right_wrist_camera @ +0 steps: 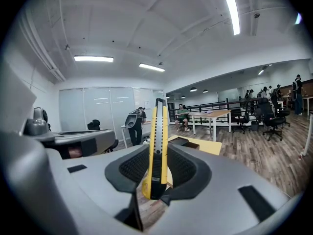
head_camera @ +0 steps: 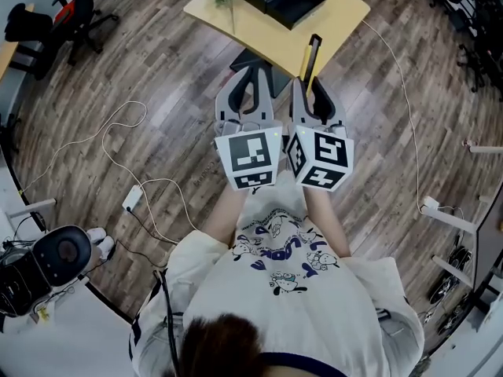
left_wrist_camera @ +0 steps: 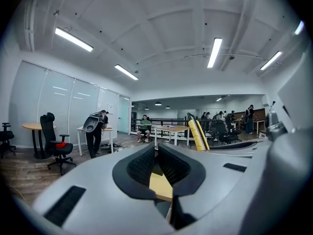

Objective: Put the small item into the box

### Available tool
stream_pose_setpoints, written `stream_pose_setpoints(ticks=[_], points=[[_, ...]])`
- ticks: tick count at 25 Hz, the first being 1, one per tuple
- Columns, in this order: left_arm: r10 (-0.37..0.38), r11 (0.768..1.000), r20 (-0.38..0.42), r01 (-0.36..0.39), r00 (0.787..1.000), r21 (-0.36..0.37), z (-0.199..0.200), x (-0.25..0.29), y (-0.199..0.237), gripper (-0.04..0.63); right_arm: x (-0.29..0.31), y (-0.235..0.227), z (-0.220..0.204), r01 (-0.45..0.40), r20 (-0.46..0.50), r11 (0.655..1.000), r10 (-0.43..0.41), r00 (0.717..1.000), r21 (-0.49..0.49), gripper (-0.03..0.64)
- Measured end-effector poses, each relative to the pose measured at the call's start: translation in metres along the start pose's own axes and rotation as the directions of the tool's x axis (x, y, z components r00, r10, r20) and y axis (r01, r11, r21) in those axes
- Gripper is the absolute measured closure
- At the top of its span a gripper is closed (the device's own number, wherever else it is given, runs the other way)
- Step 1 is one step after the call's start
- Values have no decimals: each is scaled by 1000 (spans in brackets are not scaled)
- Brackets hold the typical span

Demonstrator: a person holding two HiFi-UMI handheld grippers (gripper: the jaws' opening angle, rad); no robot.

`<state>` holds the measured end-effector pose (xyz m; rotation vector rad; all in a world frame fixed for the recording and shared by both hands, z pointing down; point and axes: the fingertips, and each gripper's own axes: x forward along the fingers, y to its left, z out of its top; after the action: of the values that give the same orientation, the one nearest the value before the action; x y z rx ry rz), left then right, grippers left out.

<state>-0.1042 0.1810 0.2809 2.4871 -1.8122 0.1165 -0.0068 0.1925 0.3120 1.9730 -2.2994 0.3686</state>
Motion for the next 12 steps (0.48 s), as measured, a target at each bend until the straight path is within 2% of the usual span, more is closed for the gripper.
stream_pose_setpoints(ticks=[12], points=[[2,1000,-44,-3,999,-24,-14,44,9,561,42,-14,0,1,-35,1000,-1,999,-2,495]])
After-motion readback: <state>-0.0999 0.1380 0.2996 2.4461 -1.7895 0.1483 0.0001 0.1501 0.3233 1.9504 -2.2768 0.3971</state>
